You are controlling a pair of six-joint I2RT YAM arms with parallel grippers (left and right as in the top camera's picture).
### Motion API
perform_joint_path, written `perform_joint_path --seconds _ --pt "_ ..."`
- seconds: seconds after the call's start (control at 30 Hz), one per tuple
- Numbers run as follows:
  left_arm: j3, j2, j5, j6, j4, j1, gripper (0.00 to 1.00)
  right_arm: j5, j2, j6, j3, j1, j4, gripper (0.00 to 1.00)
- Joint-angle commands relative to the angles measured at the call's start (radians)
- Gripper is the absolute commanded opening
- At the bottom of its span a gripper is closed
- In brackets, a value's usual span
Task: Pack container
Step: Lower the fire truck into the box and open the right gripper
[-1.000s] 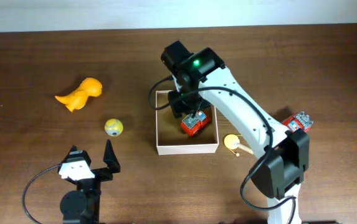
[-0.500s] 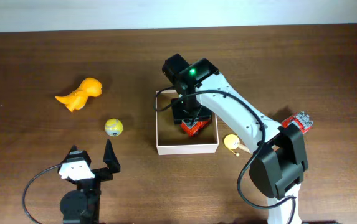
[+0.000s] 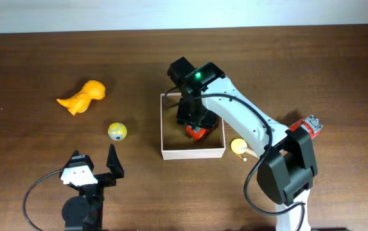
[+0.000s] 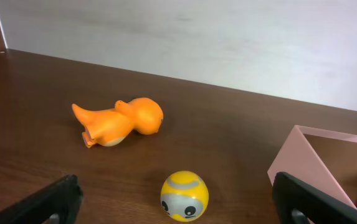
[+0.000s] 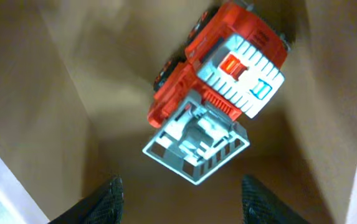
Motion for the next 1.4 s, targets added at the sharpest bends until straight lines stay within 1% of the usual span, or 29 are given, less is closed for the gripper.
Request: perform_joint_path --seconds 0.0,0.27,0.33,0.6,0.83,0.87,0.97,1.0,1.1,1.27,1.37 --pt "-0.005 -0.008 0.011 0.016 0.003 0.005 0.99 0.027 0.002 0.146 -0.007 0.009 0.01 0.55" --pt "-0.005 -0.008 0.003 0.016 0.003 0.005 0.99 0.053 0.016 0.33 -0.009 0.009 0.013 0.55" --pt "-0.005 -0.008 0.003 0.016 0.003 0.005 0.99 0.057 0.027 0.352 -0.009 0.009 0.016 0.55" --pt "-0.005 -0.008 0.003 0.016 0.003 0.005 0.99 0.058 0.079 0.351 -0.011 0.008 0.055 0.55" --pt "-0.005 -0.008 0.003 0.016 0.003 0.005 0.99 0.073 0.084 0.35 -0.011 0.007 0.058 0.55" --pt "-0.005 -0.008 0.003 0.016 0.003 0.005 0.99 0.073 0.084 0.35 -0.011 0.007 0.058 0.54" --pt "-0.005 -0.008 0.003 0.016 0.003 0.005 0.99 0.08 0.084 0.35 -0.011 0.007 0.057 0.45" --pt "-0.005 -0.008 0.003 0.016 0.003 0.005 0.99 0.08 0.084 0.35 -0.011 0.007 0.057 0.45" --pt "-0.005 -0.008 0.003 0.016 0.003 0.005 0.99 0.08 0.084 0.348 -0.011 0.008 0.058 0.38" --pt "-0.005 -0.008 0.003 0.016 0.003 0.005 0.99 0.079 0.084 0.334 -0.011 0.008 0.058 0.37" --pt "-0.005 -0.008 0.003 0.016 0.003 0.005 0.99 0.071 0.084 0.276 -0.011 0.009 0.071 0.37"
